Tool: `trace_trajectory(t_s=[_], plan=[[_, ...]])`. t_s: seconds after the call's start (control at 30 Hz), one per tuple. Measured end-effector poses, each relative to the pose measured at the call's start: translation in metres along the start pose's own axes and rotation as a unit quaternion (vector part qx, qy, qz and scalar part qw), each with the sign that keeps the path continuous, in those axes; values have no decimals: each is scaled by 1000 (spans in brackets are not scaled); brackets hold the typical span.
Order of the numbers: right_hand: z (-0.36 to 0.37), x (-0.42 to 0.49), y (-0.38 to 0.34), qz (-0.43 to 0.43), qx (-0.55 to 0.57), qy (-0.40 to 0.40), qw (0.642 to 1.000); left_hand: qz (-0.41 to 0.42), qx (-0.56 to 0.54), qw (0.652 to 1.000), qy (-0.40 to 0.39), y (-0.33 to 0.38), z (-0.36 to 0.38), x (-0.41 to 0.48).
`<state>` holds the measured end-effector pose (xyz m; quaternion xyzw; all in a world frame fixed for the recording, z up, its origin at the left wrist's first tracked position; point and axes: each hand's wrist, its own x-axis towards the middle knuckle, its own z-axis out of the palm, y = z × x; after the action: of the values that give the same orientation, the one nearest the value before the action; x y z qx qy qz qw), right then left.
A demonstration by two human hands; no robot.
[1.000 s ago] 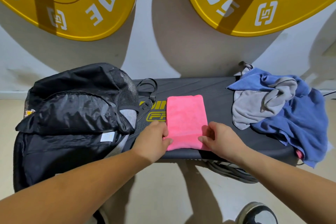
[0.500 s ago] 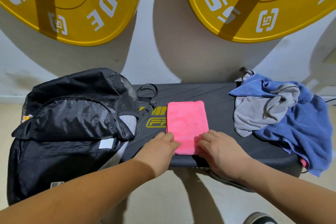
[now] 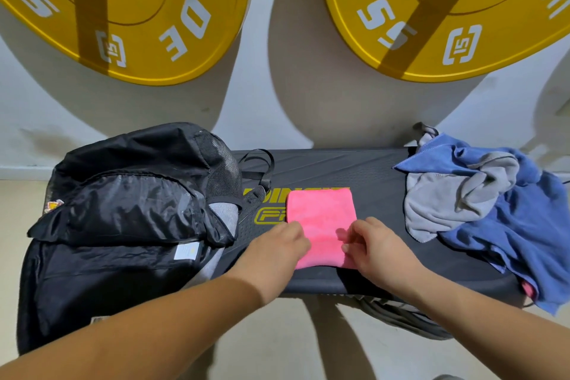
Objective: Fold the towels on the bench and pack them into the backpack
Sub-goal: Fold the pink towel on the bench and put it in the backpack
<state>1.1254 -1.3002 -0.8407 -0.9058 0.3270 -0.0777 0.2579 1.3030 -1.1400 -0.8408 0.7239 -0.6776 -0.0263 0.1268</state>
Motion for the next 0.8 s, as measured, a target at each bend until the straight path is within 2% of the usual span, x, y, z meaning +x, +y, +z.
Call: trace_trajectory(t_s=[0.03, 0.1, 0.17, 0.23, 0.33, 0.43, 0.53, 0.63, 0.7, 0.73, 0.8], plan=[[1, 0, 0, -64, -86, 27, 994, 43, 36, 998, -16, 3, 1, -3], [5, -4, 3, -193, -220, 65, 954, 49, 65, 996, -39, 9, 4, -6], [5, -8, 4, -274, -259, 82, 922, 22, 65, 997, -47, 9, 5, -7], [4, -11, 6, -285, -269, 82, 916, -6, 54, 998, -35, 7, 2, -5], [7, -10, 14, -254, -298, 79, 917, -48, 23, 998, -34, 2, -1, 0], [3, -5, 10, -190, -250, 30, 949, -103, -42, 991, -74, -2, -2, 4], [-13, 5, 3, -72, -98, -57, 991, -212, -193, 956, -69, -6, -7, 8], [-19, 12, 2, 36, 76, -104, 991, -287, -313, 902, -80, -10, -5, 8], [-15, 14, 2, 72, 82, -114, 987, -306, -317, 894, -78, -9, -4, 9], [-12, 15, 1, 86, 68, -116, 987, -307, -298, 901, -68, -9, -3, 10], [-7, 17, 1, 107, 48, -99, 988, -279, -198, 939, -25, -11, -1, 12]])
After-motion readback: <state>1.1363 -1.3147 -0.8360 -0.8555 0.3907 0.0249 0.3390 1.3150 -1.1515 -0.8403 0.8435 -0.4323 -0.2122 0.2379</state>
